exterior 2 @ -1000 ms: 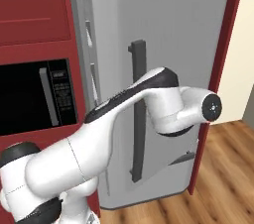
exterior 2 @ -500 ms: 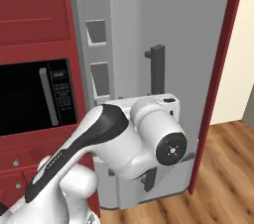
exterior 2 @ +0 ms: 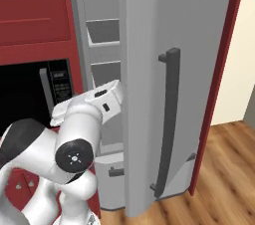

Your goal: Open the fridge, grab two sodas, and place both sodas inside the bowl with ice on the dining counter.

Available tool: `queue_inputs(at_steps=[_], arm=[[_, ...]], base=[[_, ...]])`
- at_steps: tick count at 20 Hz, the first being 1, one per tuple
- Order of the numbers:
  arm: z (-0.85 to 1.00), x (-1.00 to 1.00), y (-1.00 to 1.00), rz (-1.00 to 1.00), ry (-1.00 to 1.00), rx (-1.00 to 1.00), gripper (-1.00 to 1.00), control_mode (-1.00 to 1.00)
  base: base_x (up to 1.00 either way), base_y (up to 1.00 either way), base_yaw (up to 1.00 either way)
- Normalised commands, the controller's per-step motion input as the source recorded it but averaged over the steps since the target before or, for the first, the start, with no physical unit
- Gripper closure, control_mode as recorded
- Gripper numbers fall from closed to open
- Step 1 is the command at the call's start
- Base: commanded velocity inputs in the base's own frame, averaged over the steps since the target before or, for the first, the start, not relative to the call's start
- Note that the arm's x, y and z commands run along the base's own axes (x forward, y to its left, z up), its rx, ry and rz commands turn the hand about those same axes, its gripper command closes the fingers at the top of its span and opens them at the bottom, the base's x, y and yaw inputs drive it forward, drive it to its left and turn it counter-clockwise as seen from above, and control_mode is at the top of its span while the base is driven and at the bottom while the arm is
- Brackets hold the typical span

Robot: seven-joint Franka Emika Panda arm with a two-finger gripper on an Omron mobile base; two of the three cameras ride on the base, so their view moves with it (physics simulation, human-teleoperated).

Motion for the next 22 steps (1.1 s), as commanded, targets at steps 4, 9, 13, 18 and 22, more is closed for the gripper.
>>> queue_inputs(at_steps=[4,9,13,18,22], arm=[[0.01,0.44,0.56,-0.24,0.00,-0.29,-1.00,-1.00],[-0.12,0.74,0.07,-0.31,0.05,-0.22,-1.00,-1.00],[-0.27,0.81,0.00,-0.33,0.01,-0.17,-1.00,-1.00],[-0.22,0.81,-0.04,-0.33,0.03,-0.13,-1.00,-1.00],[-0.03,0.66,-0.17,-0.33,0.09,-0.05,-1.00,-1.00]], base=[[0.00,0.00,0.00],[0.00,0.00,0.00],[0.00,0.00,0.00],[0.00,0.00,0.00],[0.00,0.00,0.00]])
